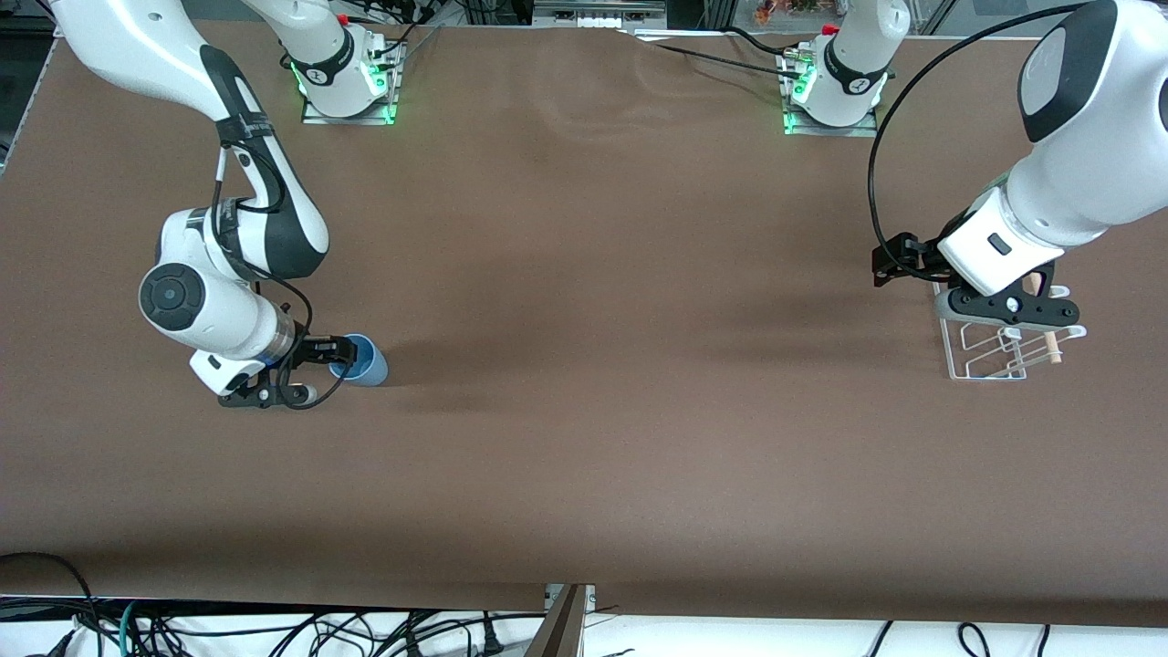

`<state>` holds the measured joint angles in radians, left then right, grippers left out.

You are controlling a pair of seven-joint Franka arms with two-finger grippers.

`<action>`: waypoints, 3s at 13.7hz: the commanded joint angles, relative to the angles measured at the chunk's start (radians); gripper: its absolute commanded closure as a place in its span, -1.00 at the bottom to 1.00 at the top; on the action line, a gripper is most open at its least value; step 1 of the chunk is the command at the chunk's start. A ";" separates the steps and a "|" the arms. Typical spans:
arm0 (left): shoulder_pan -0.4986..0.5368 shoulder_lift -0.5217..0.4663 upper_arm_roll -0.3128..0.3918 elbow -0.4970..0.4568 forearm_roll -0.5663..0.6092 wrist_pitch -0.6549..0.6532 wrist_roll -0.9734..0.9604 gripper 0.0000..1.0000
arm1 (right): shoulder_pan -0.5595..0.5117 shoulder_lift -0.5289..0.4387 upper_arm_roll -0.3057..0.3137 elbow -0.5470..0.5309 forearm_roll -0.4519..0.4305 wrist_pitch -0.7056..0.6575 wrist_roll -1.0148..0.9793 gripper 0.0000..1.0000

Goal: Transfer cup to left arm and place on rack

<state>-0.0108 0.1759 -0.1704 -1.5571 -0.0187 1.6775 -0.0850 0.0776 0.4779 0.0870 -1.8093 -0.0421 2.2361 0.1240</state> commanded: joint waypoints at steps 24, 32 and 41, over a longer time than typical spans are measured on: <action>0.031 0.057 -0.087 0.011 0.011 0.007 0.001 -1.00 | -0.001 -0.041 0.049 -0.001 0.167 0.059 0.000 1.00; 0.023 0.117 -0.107 0.034 -0.114 0.008 0.004 -1.00 | 0.031 -0.036 0.252 0.181 0.510 0.042 0.128 1.00; 0.046 0.162 -0.101 0.083 -0.457 0.042 0.540 -1.00 | 0.272 0.094 0.264 0.406 0.669 0.169 0.325 1.00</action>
<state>0.0288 0.3151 -0.2717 -1.5050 -0.4290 1.7243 0.3573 0.3237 0.5194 0.3500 -1.4760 0.5857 2.3801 0.4341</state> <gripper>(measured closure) 0.000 0.952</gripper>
